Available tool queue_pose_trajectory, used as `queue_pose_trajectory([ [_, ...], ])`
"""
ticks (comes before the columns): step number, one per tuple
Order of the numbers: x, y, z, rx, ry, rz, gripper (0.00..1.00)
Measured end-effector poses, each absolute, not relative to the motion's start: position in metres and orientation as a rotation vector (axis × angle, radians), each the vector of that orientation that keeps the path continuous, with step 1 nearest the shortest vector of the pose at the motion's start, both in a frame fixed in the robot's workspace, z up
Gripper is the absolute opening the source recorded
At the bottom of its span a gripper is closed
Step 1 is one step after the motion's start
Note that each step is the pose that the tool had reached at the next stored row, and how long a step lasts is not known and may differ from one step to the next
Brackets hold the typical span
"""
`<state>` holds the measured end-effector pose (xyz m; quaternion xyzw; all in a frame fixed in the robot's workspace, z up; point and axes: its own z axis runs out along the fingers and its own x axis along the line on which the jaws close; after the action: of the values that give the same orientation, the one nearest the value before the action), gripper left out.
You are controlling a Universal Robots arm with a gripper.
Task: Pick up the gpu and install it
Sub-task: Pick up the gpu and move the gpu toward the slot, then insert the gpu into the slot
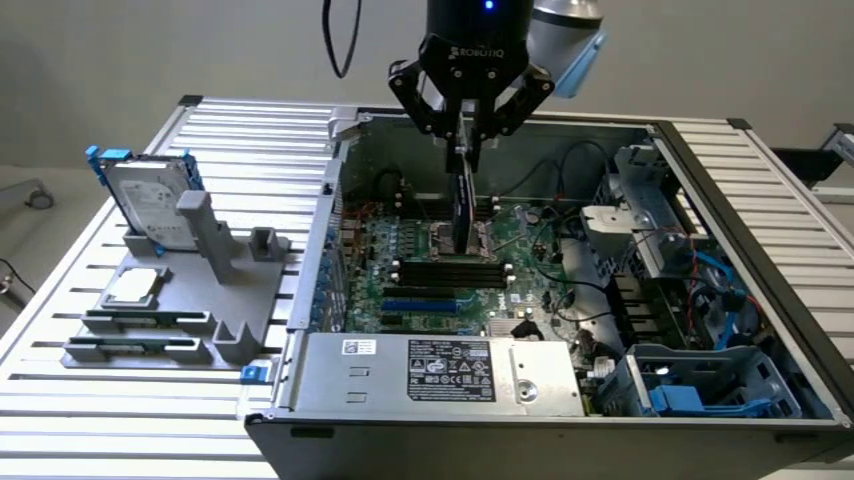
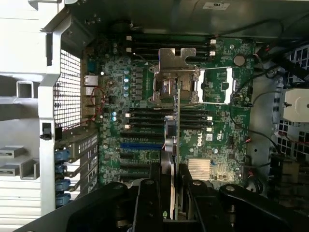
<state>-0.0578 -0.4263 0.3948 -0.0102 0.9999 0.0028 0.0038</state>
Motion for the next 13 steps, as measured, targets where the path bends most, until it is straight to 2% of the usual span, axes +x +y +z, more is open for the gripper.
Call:
queue_pose_trajectory([
  [13,-0.0575,-0.4262,0.3947,-0.032,3.134,0.009,0.26],
])
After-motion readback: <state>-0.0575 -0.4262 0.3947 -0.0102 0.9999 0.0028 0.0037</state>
